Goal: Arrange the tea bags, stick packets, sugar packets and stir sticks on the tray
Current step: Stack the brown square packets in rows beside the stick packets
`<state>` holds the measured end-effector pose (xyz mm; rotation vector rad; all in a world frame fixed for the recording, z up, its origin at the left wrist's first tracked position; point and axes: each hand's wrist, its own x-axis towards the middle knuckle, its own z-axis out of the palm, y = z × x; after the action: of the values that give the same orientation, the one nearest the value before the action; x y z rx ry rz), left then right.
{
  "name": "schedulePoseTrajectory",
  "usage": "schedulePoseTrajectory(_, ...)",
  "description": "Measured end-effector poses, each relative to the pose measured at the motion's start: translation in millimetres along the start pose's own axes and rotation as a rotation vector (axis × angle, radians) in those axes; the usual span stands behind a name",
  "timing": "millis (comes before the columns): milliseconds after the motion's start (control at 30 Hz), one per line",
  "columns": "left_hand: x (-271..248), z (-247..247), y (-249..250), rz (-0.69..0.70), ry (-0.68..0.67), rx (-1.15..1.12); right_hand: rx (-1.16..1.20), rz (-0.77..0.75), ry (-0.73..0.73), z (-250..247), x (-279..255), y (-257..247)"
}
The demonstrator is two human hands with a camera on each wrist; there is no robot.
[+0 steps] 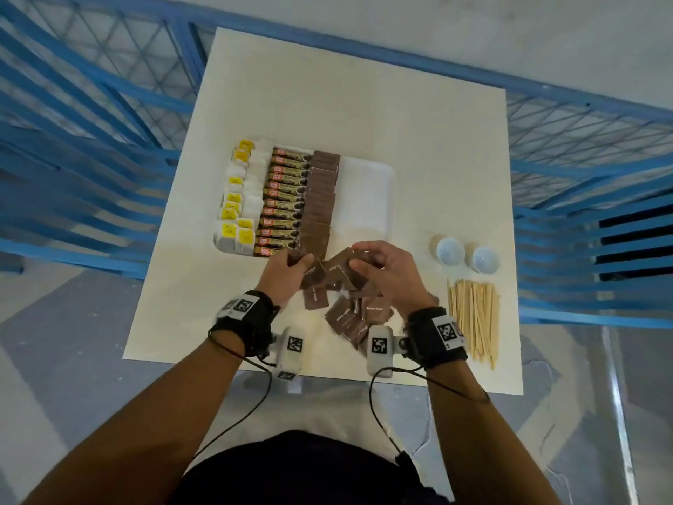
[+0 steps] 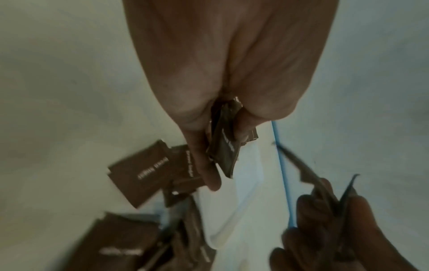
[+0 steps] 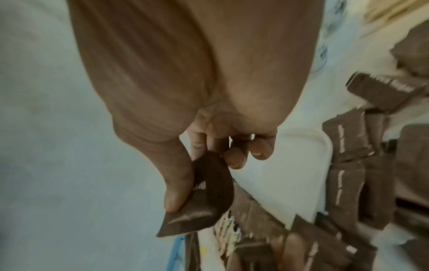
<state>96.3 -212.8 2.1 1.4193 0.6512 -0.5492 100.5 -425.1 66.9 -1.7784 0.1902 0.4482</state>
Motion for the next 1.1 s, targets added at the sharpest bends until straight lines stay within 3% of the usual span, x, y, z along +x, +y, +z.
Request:
schedulePoseTrajectory(100, -21.8, 24.8, 31.6, -0.083, -0.126, -0.283, 0.096, 0.021, -0.065, -1.5, 8.6, -12.7)
schedulePoseTrajectory(233, -21.0, 42.1, 41.0, -0.151, -0.204, -0.502, -0.370, -0.075, 0.007, -5.2, 32.5, -6.8)
schedulePoseTrajectory(300, -20.1, 47.0, 44.3, -0.150, -0.208, -0.550, -0.447, -0.112, 0.027, -6.6, 38.1, -7.5)
schedulePoseTrajectory(633, -4.5, 54.7, 53.8, 0.040, -0.084, -0.544, -0.307, -0.032, 0.017, -16.5, 56.3, -4.7)
schedulePoseTrajectory(767, 2.8, 52.1, 57.8, 0.058, -0.100, -0.511, -0.289, -0.033, 0.033, -16.6, 63.3, -5.6)
schedulePoseTrajectory(900, 12.0, 46.2, 57.9, 0.107, -0.095, -0.358, -0.229, -0.005, 0.074, -16.1, 72.9, -7.6)
schedulePoseTrajectory(1000, 21.4, 38.0, 61.2, 0.144, -0.037, -0.237, -0.308, 0.028, 0.022, -12.3, 81.9, -11.7)
schedulePoseTrajectory(1100, 29.9, 28.6, 66.2, 0.169, -0.071, -0.096, -0.329, 0.008, -0.018, -7.3, 90.1, -18.0)
